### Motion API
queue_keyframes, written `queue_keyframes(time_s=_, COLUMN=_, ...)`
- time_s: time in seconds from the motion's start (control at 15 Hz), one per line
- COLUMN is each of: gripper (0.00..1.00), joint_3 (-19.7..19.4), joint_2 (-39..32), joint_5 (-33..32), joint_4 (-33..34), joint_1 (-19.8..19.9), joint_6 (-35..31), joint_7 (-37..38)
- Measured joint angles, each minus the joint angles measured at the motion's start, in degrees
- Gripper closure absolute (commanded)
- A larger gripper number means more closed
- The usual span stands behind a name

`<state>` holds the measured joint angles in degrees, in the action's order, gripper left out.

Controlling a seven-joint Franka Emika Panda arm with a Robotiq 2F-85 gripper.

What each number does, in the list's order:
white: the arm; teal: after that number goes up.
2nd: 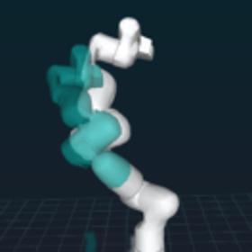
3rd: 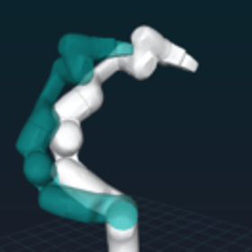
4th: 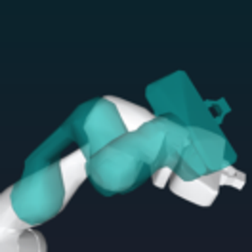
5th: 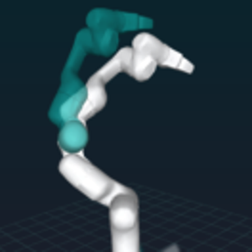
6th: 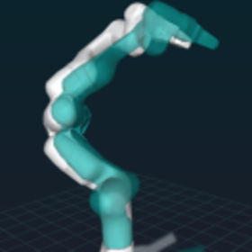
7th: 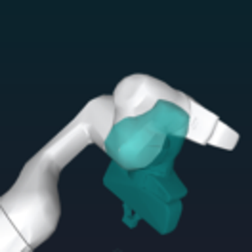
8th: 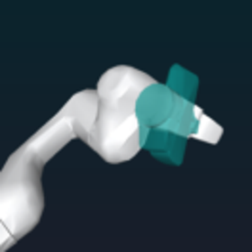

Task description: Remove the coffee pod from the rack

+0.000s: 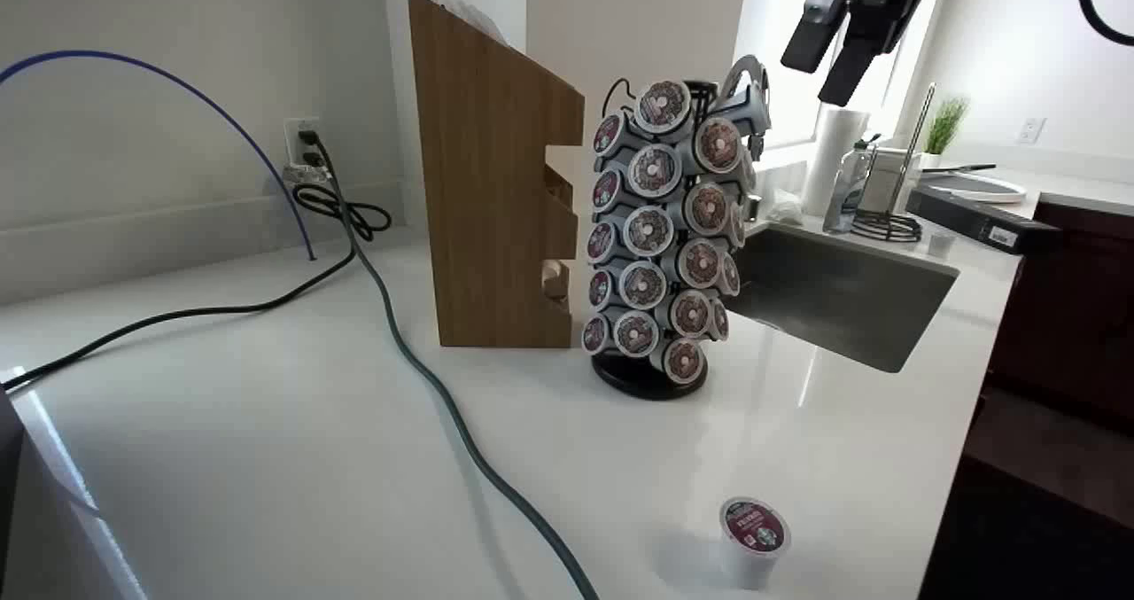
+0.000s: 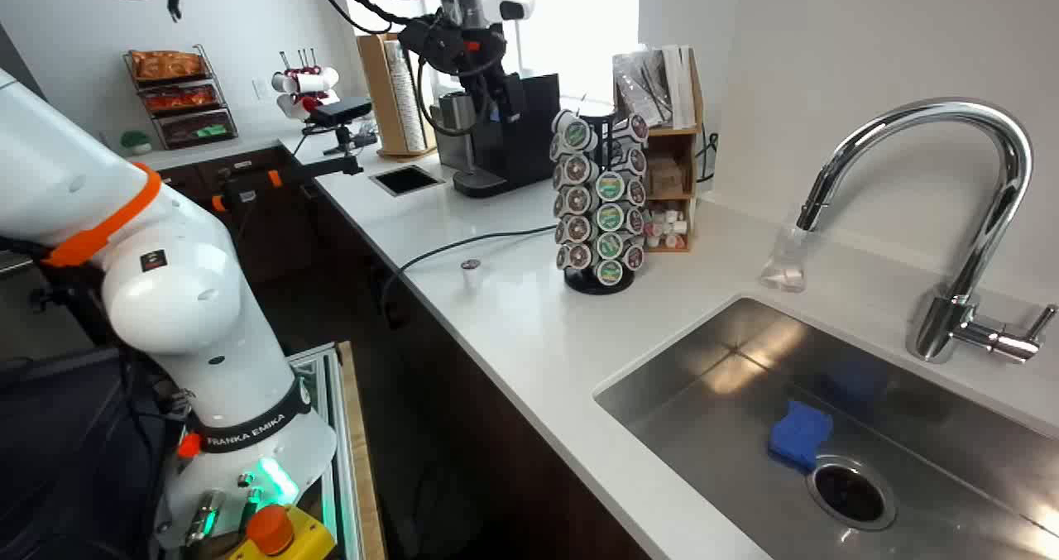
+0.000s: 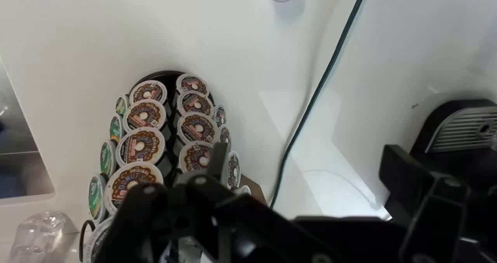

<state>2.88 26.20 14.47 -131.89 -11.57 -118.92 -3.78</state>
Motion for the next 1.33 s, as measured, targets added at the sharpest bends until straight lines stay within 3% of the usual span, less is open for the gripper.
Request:
queue_keyframes(time_s=0.47, gripper=0.0, joint_3=0.0, joint_2=0.0, joint_5=0.0, joint_4=0.0, joint_1=0.0, joint_6=0.0, joint_7=0.0)
queue_keyframes(time_s=0.67, gripper=0.0, joint_3=1.9, joint_2=0.1, joint_5=-1.6, joint_4=0.4, joint_1=0.8, joint_6=-4.7, joint_7=2.2)
queue_keyframes(time_s=0.93, gripper=0.0, joint_3=7.4, joint_2=1.3, joint_5=-11.3, joint_4=3.2, joint_1=3.5, joint_6=-10.2, joint_7=9.6)
queue_keyframes(time_s=1.33, gripper=0.0, joint_3=14.2, joint_2=7.3, joint_5=-24.0, joint_4=5.0, joint_1=9.4, joint_6=-10.0, joint_7=24.1)
